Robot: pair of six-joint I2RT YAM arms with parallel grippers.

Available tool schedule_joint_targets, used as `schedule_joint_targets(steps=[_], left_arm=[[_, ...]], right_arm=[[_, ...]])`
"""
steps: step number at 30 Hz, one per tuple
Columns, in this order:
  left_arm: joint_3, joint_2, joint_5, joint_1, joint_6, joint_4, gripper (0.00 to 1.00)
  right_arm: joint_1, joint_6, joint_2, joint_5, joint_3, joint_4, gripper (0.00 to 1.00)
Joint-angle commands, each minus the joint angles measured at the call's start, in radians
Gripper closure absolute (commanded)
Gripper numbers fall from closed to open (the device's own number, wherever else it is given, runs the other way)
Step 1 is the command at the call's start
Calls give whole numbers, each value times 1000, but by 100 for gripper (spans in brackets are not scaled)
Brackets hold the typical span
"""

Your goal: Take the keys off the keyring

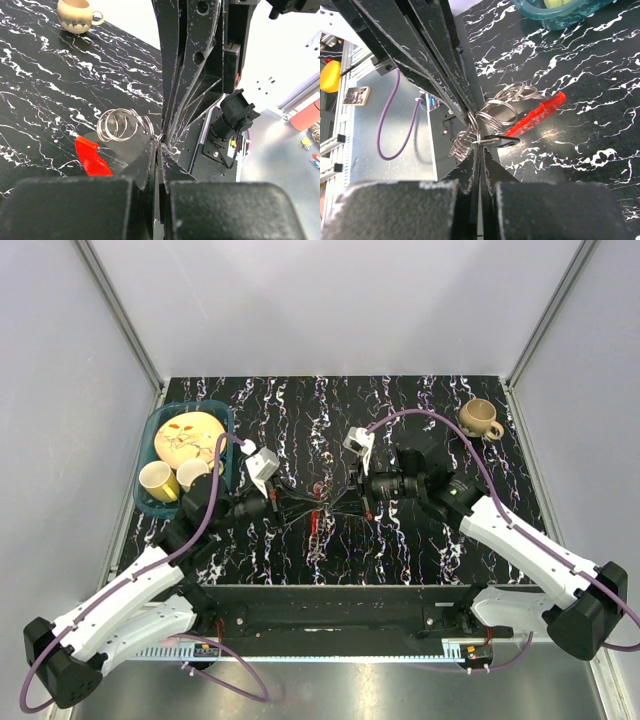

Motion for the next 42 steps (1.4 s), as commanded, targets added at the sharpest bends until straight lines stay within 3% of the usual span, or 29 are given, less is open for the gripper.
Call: schedule_joint_targets(steps=[1,8,12,18,22,33,42], left_arm=[[56,6,-69,13,-37,79,100],[39,27,-79,15,-121,136,100],[6,32,-128,15,-137,136,100],[-30,29,-215,18,-203,182,100],[-90,10,-174,44,-285,306,100],[-113,18,-168,49,-344,353,100],[-139,18,-218,50,-372,360,100]], right_arm=[[0,-13,-35,50,-45,48,100],[2,4,-78,96,-130,188,100],[2,-55,-101,158,-205,365,100],[0,-58,-71,159,-171,346,98],[2,-36,-88,147,-245,407,100],[0,50,-84,133,-286,502,100],[12,16,-84,262,-351,550,100]])
